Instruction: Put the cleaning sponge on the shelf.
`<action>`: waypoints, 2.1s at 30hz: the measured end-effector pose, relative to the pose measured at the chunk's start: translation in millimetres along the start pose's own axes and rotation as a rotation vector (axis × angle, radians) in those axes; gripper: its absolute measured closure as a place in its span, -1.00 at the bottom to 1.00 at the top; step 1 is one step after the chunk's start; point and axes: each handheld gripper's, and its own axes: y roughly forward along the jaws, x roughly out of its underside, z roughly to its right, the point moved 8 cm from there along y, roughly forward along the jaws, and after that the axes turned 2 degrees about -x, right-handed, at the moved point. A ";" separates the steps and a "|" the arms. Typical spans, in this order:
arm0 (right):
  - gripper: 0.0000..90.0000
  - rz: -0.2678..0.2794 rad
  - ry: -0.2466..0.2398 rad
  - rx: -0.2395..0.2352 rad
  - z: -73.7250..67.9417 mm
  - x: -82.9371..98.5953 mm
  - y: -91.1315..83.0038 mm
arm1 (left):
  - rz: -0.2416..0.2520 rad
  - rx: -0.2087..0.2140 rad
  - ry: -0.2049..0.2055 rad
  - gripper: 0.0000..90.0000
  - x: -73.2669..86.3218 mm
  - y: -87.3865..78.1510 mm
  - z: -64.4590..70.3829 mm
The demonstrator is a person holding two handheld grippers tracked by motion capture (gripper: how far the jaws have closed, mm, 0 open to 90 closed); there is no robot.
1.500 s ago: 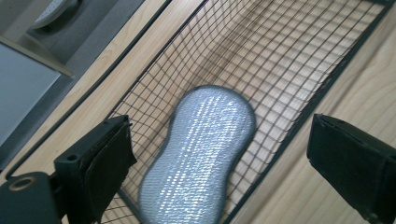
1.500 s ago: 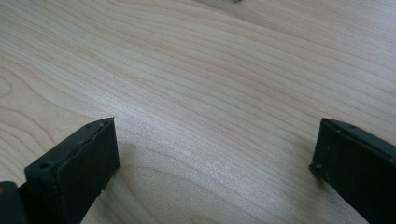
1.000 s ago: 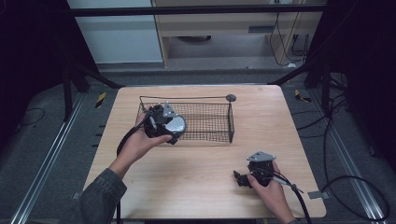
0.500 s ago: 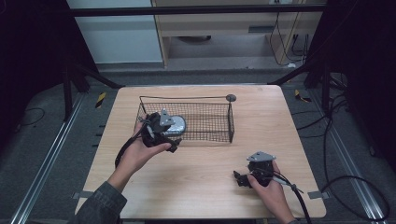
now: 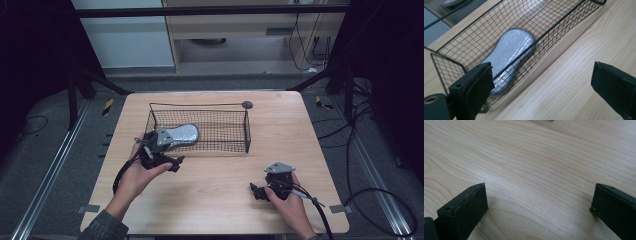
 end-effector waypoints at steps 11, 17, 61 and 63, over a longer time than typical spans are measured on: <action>-0.98 0.000 0.001 0.001 -0.1 0.0 0.0 | 0.003 0.021 -0.087 -0.89 43.9 -5.3 4.5; -0.98 0.000 0.001 0.002 -0.2 0.0 0.0 | -0.029 0.010 -0.118 -0.90 67.0 -1.8 -2.0; -0.99 -0.001 0.003 -0.001 -1.3 -0.5 0.6 | -0.031 -0.063 -0.351 -1.00 147.9 47.9 -67.4; -0.99 -0.001 0.003 -0.001 -1.3 -0.6 0.6 | -0.031 -0.063 -0.352 -1.00 147.9 48.0 -67.4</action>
